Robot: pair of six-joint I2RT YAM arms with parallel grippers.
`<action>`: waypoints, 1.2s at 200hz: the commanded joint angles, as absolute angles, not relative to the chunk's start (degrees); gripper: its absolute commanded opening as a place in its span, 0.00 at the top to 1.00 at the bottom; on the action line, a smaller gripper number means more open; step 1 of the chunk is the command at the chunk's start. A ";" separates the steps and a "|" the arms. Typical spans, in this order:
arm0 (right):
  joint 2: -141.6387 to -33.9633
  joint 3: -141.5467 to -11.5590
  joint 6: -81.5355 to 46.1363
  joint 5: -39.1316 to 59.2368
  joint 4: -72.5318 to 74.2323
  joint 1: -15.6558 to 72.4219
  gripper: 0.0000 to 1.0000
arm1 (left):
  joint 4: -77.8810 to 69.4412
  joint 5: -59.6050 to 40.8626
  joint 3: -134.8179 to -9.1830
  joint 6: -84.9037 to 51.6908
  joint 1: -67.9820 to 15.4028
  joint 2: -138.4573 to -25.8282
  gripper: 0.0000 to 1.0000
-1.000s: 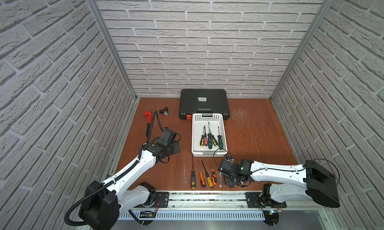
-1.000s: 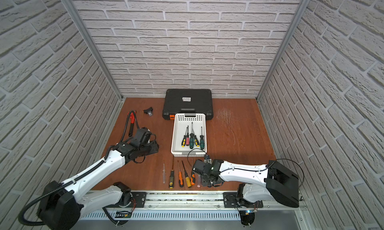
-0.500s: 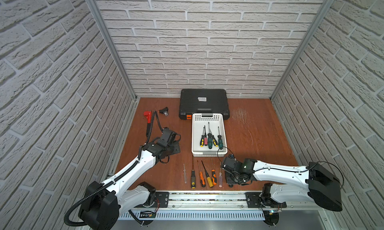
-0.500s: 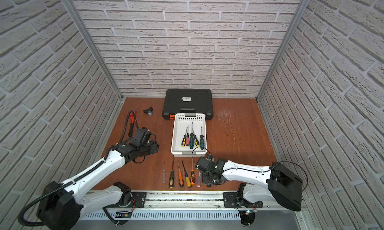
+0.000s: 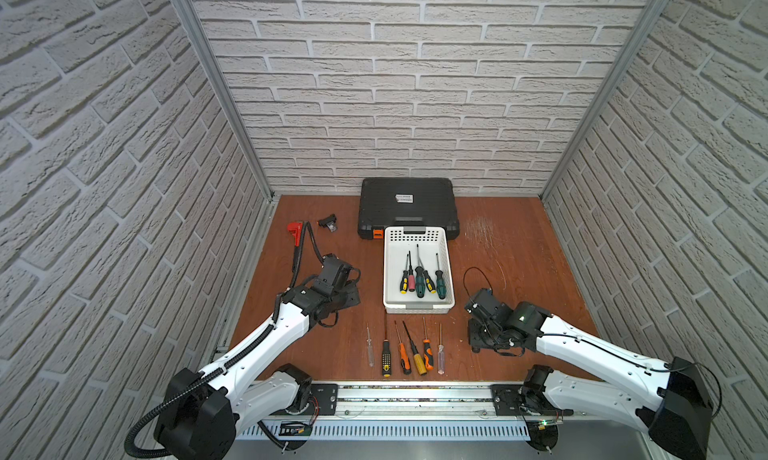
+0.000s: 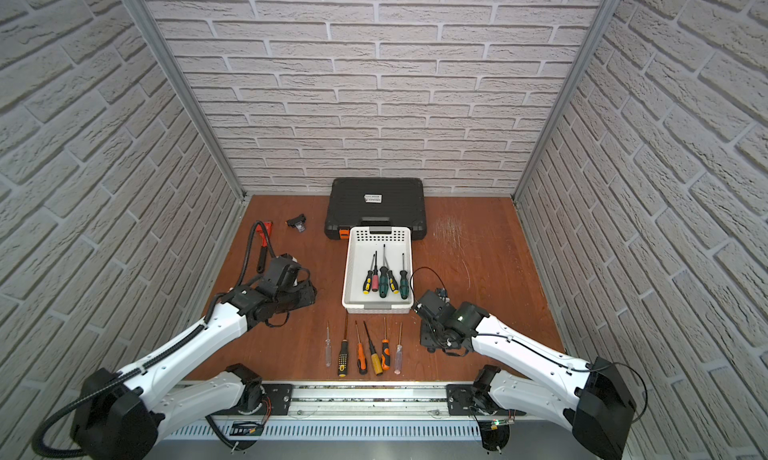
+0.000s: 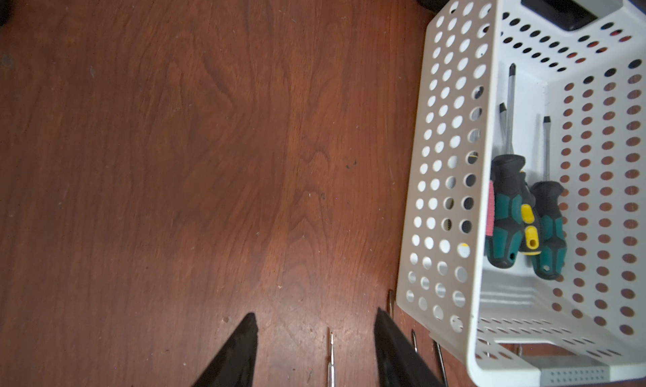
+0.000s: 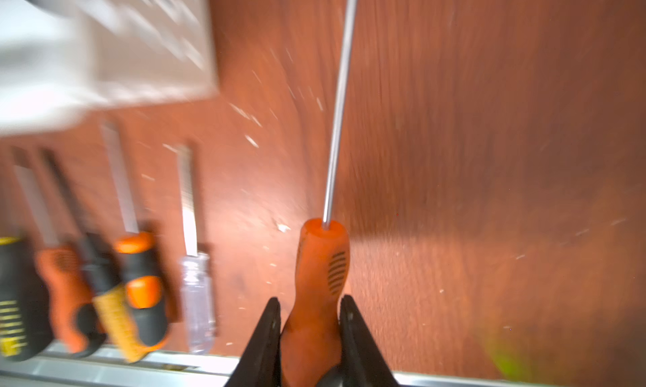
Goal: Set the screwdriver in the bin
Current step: 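Carry the orange-handled screwdriver over the bin with the right gripper, then lower the orange-handled screwdriver into the bin and open the right gripper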
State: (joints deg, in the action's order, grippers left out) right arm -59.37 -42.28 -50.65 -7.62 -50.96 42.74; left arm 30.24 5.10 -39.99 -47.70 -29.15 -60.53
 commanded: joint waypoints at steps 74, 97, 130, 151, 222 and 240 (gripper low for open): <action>-84.92 -70.91 -27.87 -4.25 -42.39 36.83 0.95 | 29.38 5.10 -38.02 -49.69 -29.44 -56.09 0.45; -90.19 -74.29 -27.39 -1.25 -40.23 36.34 0.95 | 29.22 5.26 -37.64 -50.15 -29.44 -55.94 0.46; -97.25 -77.90 -29.08 5.97 -35.91 36.25 0.95 | 28.27 4.94 -36.95 -50.90 -29.44 -56.23 0.45; -101.36 -79.09 -31.98 11.43 -31.34 36.23 0.95 | 28.10 4.89 -36.83 -51.10 -29.45 -56.43 0.46; -109.56 -82.07 -33.79 14.81 -25.93 36.73 0.94 | 28.02 4.95 -36.54 -51.60 -29.44 -55.98 0.45; -112.18 -84.02 -33.84 15.31 -26.50 37.63 0.94 | 27.97 5.09 -36.73 -51.59 -29.44 -56.45 0.45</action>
